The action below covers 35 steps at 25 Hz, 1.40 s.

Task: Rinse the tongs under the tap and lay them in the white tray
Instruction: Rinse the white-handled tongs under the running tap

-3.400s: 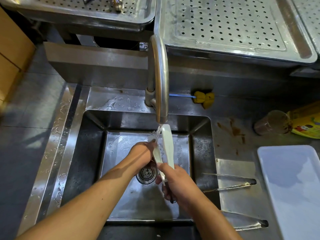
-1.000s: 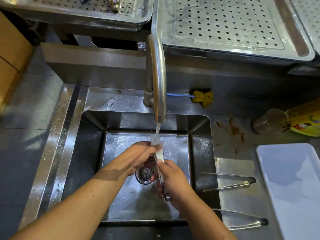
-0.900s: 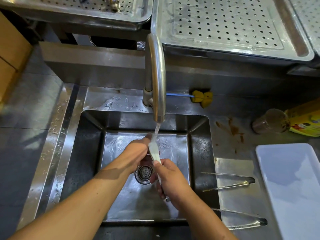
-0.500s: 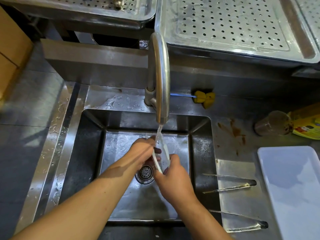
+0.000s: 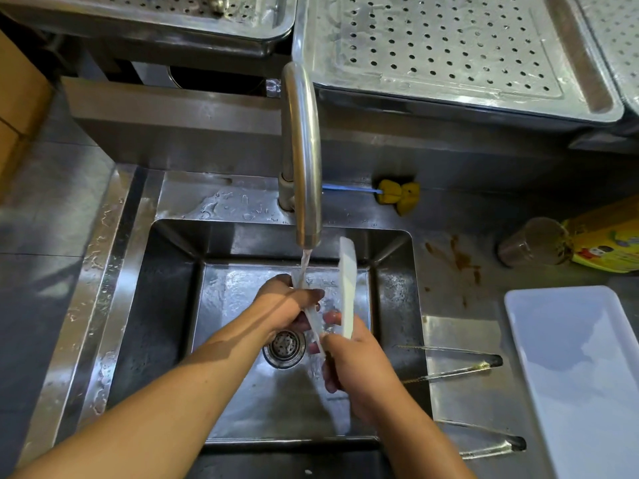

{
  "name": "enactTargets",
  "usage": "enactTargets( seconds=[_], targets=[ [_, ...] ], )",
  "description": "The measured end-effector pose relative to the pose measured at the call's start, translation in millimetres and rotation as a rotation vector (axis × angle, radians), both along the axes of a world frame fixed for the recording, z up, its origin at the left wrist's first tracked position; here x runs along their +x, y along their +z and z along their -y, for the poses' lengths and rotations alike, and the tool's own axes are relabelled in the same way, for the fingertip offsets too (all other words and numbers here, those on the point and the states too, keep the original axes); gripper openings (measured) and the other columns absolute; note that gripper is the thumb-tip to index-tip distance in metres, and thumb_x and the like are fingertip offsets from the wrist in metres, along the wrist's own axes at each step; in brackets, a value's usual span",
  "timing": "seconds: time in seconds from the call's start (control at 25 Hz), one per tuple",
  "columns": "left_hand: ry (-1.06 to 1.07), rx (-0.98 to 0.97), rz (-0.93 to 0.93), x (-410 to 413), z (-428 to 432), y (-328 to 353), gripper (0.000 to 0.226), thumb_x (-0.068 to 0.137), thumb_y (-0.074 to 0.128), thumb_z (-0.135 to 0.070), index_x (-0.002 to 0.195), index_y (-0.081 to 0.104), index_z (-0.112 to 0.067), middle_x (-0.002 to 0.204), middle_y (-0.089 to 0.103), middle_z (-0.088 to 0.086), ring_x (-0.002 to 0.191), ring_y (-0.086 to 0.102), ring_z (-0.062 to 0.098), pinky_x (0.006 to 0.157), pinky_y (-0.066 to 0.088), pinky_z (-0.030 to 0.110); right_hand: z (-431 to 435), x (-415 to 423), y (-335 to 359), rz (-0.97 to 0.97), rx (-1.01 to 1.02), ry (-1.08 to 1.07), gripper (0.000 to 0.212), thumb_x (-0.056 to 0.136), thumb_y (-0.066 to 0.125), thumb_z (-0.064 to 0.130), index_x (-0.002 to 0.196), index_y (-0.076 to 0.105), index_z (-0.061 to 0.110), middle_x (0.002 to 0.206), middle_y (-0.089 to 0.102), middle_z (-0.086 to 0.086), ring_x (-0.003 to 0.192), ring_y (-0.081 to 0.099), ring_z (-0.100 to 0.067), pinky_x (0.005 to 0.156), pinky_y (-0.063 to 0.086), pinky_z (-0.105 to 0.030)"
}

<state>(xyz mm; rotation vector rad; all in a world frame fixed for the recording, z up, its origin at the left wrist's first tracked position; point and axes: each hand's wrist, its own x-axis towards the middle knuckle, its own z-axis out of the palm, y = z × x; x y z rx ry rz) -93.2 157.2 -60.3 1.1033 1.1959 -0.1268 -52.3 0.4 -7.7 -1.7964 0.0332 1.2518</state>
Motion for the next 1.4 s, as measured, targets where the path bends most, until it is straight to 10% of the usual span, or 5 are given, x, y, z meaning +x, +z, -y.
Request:
enactTargets(
  seconds=[0.16, 0.32, 0.56, 1.0, 1.4],
  targets=[
    [-0.046, 0.138, -0.272, 7.3, -4.8, -3.9, 0.039, 0.1, 0.056, -0.042, 0.093, 0.074, -0.008, 0.086, 0.08, 0.019, 0.081, 0.079, 0.039, 0.081, 0.066, 0.055, 1.3, -17.6, -8.7, 0.12, -0.061, 0.098, 0.042, 0.069, 0.061, 0.059, 0.104, 0.057, 0.035, 0.085, 0.07, 0.003, 0.061, 0.056, -0.01, 0.062, 0.043, -0.031],
    [-0.192, -0.122, 0.02, -8.4, 0.6, -0.7, 0.023, 0.098, 0.056, -0.014, 0.108, 0.075, -0.004, 0.099, 0.082, 0.019, 0.09, 0.08, 0.034, 0.087, 0.065, 0.051, -1.5, -16.4, -11.9, 0.121, -0.051, 0.068, 0.07, 0.073, 0.043, 0.09, 0.1, 0.061, 0.028, 0.072, 0.063, 0.007, 0.058, 0.052, -0.007, 0.055, 0.038, -0.027],
    [0.142, -0.365, 0.169, -19.0, -14.8, 21.5, 0.068, 0.089, 0.06, -0.07, 0.106, 0.079, -0.007, 0.097, 0.081, 0.019, 0.076, 0.08, 0.029, 0.062, 0.065, 0.041, -51.4, 15.8, -14.3, -0.108, -0.072, 0.04, 0.056, 0.103, 0.047, 0.061, 0.09, 0.068, 0.01, 0.061, 0.058, -0.009, 0.041, 0.047, -0.018, 0.044, 0.034, -0.025],
    [0.614, -0.384, 0.31, -29.4, -39.4, 12.7, 0.022, 0.101, 0.065, -0.026, 0.094, 0.073, -0.007, 0.083, 0.078, 0.01, 0.061, 0.067, 0.016, 0.046, 0.056, 0.025, -123.4, 58.9, 4.5, -0.416, -0.03, 0.287, 0.033, 0.106, 0.052, 0.036, 0.096, 0.067, 0.009, 0.074, 0.069, -0.011, 0.047, 0.06, -0.014, 0.039, 0.047, -0.02],
    [0.728, -0.418, 0.198, -48.0, -33.9, 15.1, 0.049, 0.084, 0.083, -0.046, 0.11, 0.068, -0.007, 0.1, 0.07, 0.011, 0.066, 0.077, 0.021, 0.058, 0.065, 0.034, -117.4, 45.6, -2.0, 0.607, -0.025, 0.868, 0.031, 0.091, 0.071, 0.028, 0.119, 0.06, 0.036, 0.093, 0.068, 0.004, 0.079, 0.067, -0.021, 0.063, 0.052, -0.029]
  ],
)
